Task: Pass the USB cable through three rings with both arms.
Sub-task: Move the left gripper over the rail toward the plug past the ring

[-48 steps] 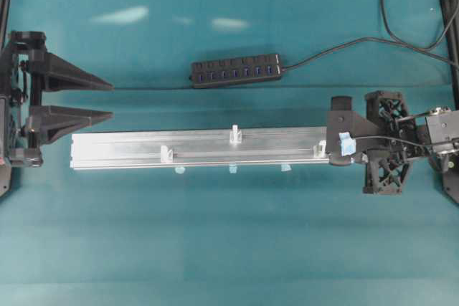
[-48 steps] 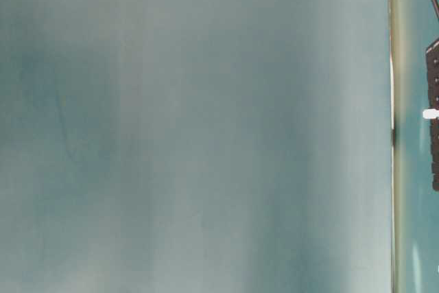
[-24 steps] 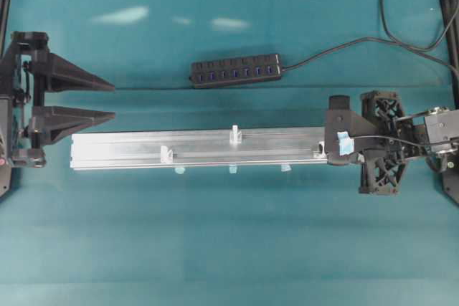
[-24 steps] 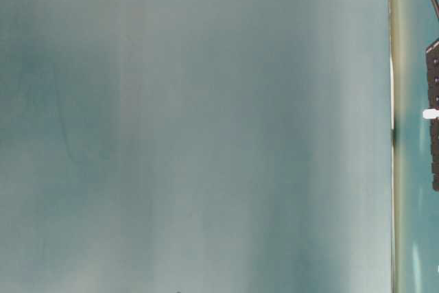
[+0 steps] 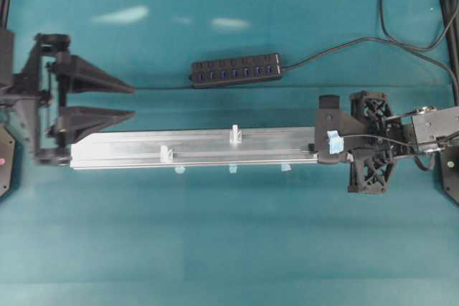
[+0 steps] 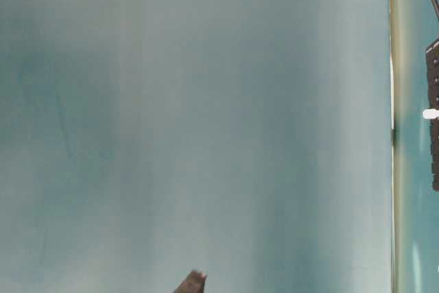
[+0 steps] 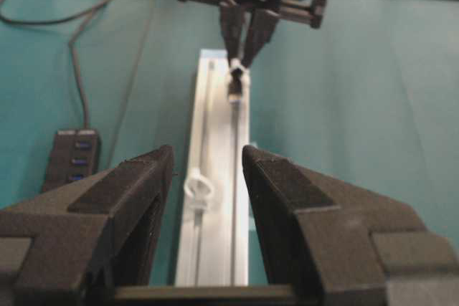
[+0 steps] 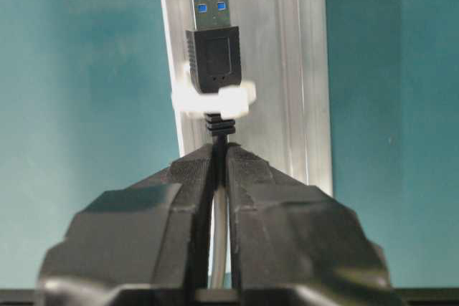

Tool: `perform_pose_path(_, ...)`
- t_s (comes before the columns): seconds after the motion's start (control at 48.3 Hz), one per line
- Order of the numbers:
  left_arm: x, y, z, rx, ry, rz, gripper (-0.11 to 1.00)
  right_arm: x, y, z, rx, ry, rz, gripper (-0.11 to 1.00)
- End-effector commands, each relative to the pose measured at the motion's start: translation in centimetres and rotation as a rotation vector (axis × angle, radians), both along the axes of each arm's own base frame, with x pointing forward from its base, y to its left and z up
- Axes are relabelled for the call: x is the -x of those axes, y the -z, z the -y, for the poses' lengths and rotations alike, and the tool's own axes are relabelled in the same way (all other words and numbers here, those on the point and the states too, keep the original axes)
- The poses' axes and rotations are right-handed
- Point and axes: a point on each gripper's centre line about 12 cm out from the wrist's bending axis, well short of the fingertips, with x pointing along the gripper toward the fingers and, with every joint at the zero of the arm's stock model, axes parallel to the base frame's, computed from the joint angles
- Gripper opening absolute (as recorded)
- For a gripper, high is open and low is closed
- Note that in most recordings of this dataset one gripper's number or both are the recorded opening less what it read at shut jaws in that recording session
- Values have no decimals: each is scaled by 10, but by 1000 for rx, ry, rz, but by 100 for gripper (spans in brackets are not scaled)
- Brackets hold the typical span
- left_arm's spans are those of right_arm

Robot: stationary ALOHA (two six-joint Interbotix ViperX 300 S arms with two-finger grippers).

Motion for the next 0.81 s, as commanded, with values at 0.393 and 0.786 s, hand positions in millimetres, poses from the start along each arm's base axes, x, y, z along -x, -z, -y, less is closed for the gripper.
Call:
perform_pose_path(0.393,-77,20,-8,10,-4,-115,77,-9,-9,0,-6,-1,58,-9)
perform_pose_path(0.786,-153,76,-14,5,1,-258,78,-9,-11,-1,-15,-6,110,-9)
